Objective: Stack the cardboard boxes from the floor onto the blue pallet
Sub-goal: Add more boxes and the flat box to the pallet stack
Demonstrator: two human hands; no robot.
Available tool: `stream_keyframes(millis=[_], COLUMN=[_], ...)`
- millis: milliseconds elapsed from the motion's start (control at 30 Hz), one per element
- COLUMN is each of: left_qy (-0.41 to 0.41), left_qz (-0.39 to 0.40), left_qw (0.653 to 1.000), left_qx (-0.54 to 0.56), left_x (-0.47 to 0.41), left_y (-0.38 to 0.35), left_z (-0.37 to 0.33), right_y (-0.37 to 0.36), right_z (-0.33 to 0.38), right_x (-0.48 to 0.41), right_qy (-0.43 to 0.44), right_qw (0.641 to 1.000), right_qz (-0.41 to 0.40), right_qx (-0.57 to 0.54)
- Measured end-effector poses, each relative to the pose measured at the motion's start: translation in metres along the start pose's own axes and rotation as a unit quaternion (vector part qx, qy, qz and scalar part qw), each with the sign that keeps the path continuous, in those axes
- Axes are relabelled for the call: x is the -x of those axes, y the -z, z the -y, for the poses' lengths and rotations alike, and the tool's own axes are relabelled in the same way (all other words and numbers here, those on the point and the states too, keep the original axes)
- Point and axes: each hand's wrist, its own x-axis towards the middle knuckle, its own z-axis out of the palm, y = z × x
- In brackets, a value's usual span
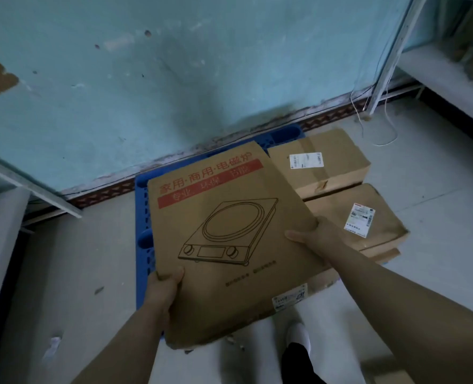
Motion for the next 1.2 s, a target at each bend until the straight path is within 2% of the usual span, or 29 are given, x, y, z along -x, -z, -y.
stream_keyframes(millis=[200, 333, 500, 633, 867, 1067, 1200], left_qy=[0.003, 0.024, 0.078, 0.089, 0.116, 0.087, 0.067], left_qz=[0.016, 0.045, 0.056, 0.042, 0.05, -0.04, -0.058], left_qw=[0.999, 0.995, 0.985, 0.976, 0.971, 0.962, 0.95], left_qx=[-0.046, -0.084, -0.146, -0.197, -0.205, -0.255, -0.3], left_x=[-0.093, -0.141, -0.165, -0.165, -0.177, -0.152, -0.135], left_y=[-0.045, -0.089, -0.097, -0.096, -0.098, -0.118, -0.127], left_z=[-0.023, -0.006, 0.019, 0.012, 0.021, 0.008, 0.001], right_y=[-0.017, -0.046, -0.051, -0.047, -0.053, -0.055, -0.062], right_z=[-0.002, -0.048, -0.064, -0.043, -0.051, -0.05, -0.047], right_x=[-0.09, -0.142, -0.161, -0.152, -0.157, -0.149, -0.132], right_qy=[-0.047, -0.155, -0.191, -0.187, -0.217, -0.193, -0.151], right_qw=[0.995, 0.969, 0.952, 0.942, 0.946, 0.948, 0.951], right_qz=[-0.031, 0.032, 0.076, 0.09, 0.054, 0.034, -0.024], right_qx=[0.087, 0.191, 0.229, 0.264, 0.235, 0.251, 0.268])
